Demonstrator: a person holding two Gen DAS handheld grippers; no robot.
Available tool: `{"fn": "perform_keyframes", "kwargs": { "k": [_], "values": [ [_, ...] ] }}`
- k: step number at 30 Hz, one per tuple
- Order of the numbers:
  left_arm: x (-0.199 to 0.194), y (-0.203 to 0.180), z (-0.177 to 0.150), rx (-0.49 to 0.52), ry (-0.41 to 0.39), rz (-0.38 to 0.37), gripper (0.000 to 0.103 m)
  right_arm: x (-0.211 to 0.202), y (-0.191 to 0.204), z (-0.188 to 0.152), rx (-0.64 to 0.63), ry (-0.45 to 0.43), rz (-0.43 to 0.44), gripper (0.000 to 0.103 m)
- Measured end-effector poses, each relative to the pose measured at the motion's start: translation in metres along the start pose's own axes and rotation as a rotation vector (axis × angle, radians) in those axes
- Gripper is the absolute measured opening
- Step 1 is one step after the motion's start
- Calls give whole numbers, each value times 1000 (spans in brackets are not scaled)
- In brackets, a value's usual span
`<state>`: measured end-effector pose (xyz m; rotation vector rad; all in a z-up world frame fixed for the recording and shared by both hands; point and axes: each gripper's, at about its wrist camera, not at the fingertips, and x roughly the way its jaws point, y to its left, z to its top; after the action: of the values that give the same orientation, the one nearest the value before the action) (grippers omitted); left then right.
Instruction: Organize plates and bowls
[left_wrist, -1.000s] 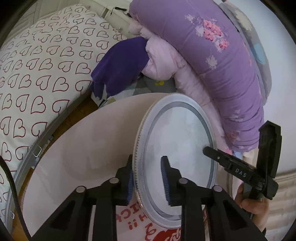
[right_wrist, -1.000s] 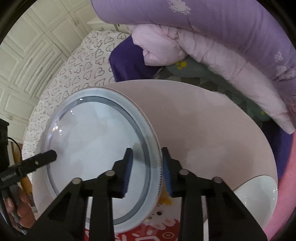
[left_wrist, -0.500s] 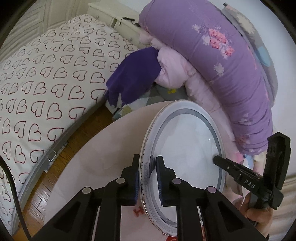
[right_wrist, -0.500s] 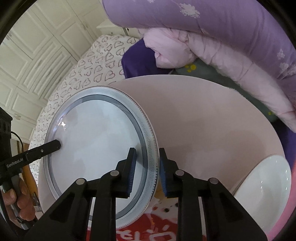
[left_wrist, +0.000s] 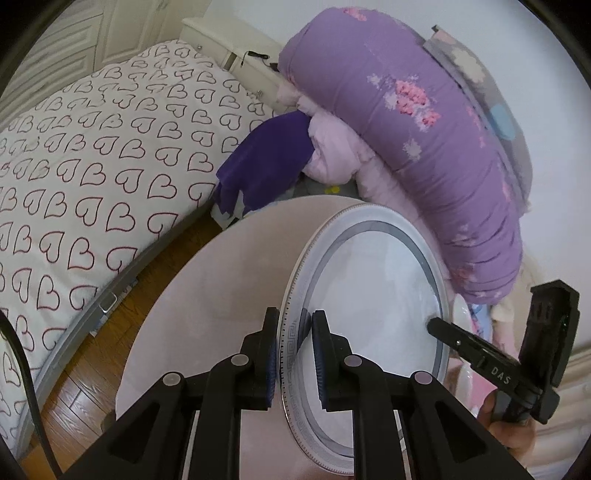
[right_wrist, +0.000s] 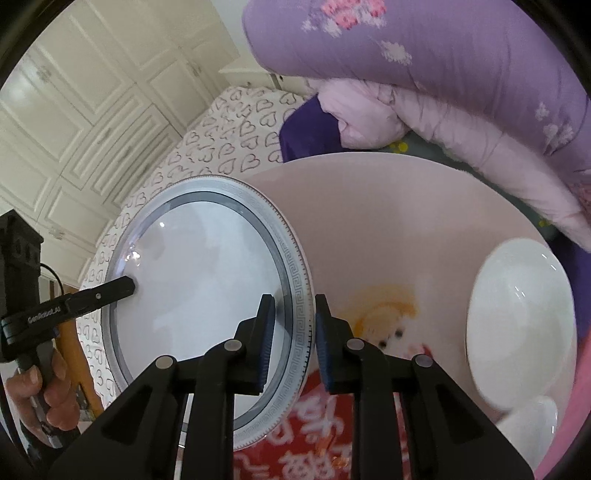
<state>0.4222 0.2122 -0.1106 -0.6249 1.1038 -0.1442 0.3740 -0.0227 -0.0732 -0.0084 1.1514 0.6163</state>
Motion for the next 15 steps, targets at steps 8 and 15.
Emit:
{"fn": "perform_keyframes", "kwargs": {
  "k": [8, 15],
  "values": [
    [-60, 11, -54, -46, -10, -33, 13, -35, 22, -42, -13, -21, -7, 21],
    [-105, 1, -106, -8, -37, -17, 22, -45, 25, -95, 21, -35, 7, 21]
  ]
}}
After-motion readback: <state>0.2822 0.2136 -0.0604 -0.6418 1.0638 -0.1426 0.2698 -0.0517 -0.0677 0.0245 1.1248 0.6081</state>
